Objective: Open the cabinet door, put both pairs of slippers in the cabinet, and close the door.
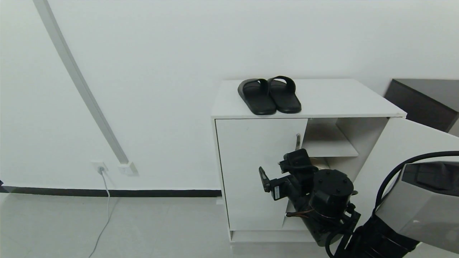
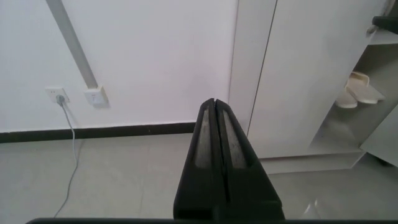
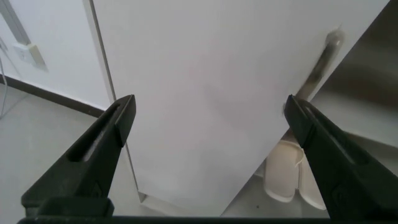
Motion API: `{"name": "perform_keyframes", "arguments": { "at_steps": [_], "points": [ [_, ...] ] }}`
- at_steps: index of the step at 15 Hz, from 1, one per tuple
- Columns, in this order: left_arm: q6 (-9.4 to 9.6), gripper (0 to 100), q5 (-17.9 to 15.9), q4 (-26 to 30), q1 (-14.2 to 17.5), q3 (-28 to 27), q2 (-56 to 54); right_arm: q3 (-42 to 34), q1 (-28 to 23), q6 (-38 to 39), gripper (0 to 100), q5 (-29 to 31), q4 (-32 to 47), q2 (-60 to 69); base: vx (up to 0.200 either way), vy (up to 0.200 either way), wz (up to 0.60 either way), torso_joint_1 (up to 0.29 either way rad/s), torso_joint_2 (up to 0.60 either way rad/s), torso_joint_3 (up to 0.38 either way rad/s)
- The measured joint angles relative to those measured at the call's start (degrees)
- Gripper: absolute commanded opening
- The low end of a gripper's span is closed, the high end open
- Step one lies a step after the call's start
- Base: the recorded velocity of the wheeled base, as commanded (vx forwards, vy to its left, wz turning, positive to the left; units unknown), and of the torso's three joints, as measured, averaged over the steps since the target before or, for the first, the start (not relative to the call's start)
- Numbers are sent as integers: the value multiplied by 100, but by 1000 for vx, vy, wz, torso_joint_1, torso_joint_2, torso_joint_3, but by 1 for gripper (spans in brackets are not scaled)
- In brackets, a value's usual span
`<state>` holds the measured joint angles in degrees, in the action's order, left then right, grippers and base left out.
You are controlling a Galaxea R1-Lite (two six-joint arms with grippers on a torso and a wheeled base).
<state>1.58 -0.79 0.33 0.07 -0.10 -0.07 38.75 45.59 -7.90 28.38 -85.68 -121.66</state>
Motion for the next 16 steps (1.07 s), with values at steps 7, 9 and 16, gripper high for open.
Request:
{"name": "perform_keyframes", "arguments": {
  "at_steps": [7,9,16],
  "points": [
    [0,0,0,0,0,0,0,0,-59,0,100,28,0,0,0,0,0,233,-553,-321],
    [0,0,1,2,0,0,0,-12,-111,0,100,5,-16,-13,0,0,0,264,-598,-329],
    [0,0,0,2,0,0,0,63,-146,-435,100,-151,-396,-85,0,0,0,44,-93,-53]
  ]
}}
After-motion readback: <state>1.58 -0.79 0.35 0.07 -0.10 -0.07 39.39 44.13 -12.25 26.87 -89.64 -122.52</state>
